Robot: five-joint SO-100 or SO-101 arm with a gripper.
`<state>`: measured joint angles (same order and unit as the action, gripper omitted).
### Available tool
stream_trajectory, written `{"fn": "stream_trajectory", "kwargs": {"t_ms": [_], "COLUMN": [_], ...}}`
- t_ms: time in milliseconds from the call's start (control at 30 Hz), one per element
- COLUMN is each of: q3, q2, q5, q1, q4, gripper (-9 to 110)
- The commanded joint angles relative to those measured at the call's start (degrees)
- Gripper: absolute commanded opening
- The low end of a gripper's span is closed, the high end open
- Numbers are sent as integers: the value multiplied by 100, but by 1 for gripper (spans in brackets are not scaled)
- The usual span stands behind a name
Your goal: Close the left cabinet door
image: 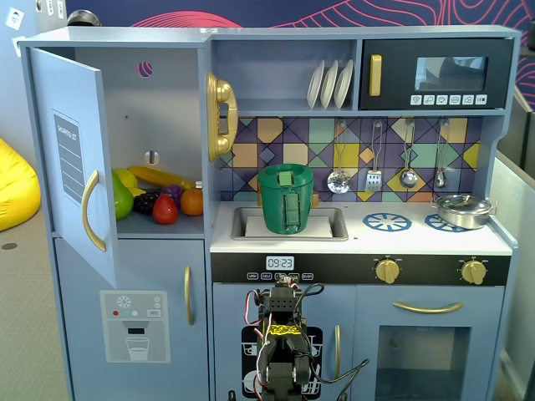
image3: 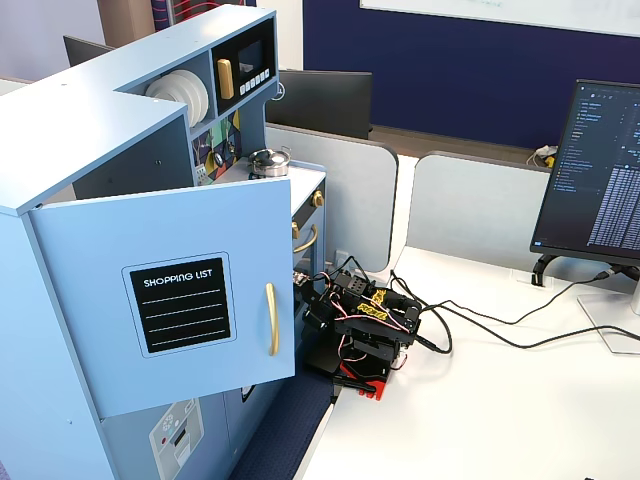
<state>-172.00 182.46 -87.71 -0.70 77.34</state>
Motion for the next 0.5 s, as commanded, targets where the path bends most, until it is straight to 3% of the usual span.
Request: {"fn": "stream_trajectory", "kwargs": {"t_ms": [0, 300, 467], "q3": [26, 26, 237], "q2": [-26, -26, -53], "q5": [167, 343, 360], "q1": [-26, 88, 1485], "q4": [1037, 1011, 809], "gripper": [0, 0, 0]}}
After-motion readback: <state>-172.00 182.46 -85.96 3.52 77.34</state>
